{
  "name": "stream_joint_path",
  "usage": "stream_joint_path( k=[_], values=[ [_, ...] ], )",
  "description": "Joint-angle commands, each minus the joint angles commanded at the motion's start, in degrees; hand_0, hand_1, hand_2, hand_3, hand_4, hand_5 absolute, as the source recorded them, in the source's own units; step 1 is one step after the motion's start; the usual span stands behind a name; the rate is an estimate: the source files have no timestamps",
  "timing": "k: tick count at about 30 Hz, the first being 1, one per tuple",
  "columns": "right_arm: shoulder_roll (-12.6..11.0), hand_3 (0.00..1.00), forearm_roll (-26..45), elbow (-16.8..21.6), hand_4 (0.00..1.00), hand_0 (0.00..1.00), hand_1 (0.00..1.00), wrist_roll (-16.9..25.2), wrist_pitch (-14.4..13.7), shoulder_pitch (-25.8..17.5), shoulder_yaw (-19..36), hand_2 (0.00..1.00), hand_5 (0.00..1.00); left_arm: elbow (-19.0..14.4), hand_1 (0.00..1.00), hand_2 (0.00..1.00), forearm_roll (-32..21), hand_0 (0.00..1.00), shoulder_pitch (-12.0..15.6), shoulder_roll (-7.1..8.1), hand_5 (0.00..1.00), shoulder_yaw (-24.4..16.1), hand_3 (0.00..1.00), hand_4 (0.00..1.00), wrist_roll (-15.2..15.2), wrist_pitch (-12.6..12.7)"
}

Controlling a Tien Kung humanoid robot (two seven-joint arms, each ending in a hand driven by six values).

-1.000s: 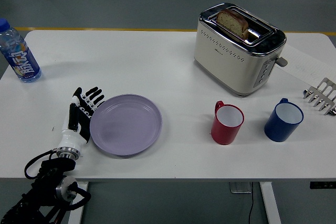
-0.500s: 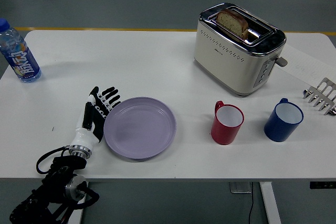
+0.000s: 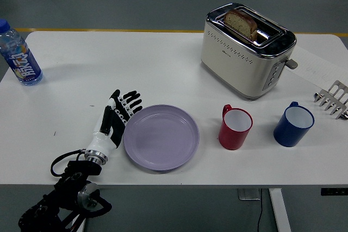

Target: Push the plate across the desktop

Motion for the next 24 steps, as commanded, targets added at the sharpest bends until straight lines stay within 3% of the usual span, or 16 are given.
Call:
stream_joint_path(
  k=[24],
  values=[
    [0.0, 0.588, -0.5, 0.0, 0.293, 0.680, 0.639, -0.1, 0.2, -0.2, 0.2, 0.710, 0.177, -1.0, 0.779, 0.777, -1.7, 0.748, -0.7, 0.00, 0.998, 3.4, 0.675, 0.567, -0.1, -0.2]
  ],
)
